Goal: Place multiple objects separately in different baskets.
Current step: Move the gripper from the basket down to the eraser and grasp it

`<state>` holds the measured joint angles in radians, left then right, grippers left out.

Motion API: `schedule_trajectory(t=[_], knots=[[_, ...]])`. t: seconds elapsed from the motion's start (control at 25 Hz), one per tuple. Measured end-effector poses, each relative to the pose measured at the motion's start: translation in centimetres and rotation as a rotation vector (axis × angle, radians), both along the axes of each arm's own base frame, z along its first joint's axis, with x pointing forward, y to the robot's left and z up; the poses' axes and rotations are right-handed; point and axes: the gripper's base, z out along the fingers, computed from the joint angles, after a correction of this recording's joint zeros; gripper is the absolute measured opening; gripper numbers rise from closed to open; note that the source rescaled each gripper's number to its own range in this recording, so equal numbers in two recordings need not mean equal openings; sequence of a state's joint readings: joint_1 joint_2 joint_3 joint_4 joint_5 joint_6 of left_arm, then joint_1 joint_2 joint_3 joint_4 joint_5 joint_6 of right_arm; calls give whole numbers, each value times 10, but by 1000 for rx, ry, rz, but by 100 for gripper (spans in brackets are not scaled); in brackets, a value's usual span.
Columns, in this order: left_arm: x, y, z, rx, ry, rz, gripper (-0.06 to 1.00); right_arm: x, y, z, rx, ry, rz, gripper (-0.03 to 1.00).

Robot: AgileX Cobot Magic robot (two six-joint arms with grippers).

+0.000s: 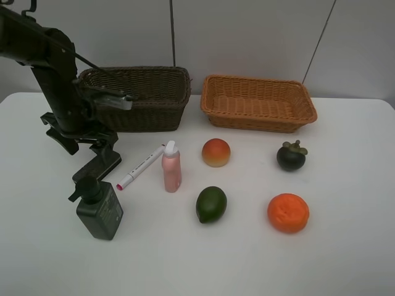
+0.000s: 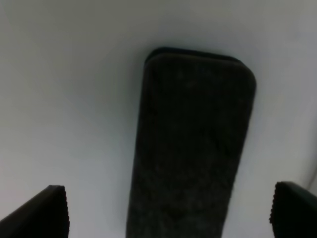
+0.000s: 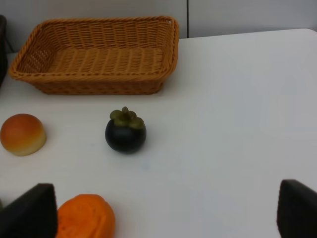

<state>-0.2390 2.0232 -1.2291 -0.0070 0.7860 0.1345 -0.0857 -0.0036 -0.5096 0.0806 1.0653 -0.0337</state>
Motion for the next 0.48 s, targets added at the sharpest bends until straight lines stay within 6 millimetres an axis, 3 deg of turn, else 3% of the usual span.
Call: schedule_trajectory(t=[0.48], knots=[[12, -2, -34, -7, -53, -20, 100, 0, 0, 0, 0, 0, 0, 94]])
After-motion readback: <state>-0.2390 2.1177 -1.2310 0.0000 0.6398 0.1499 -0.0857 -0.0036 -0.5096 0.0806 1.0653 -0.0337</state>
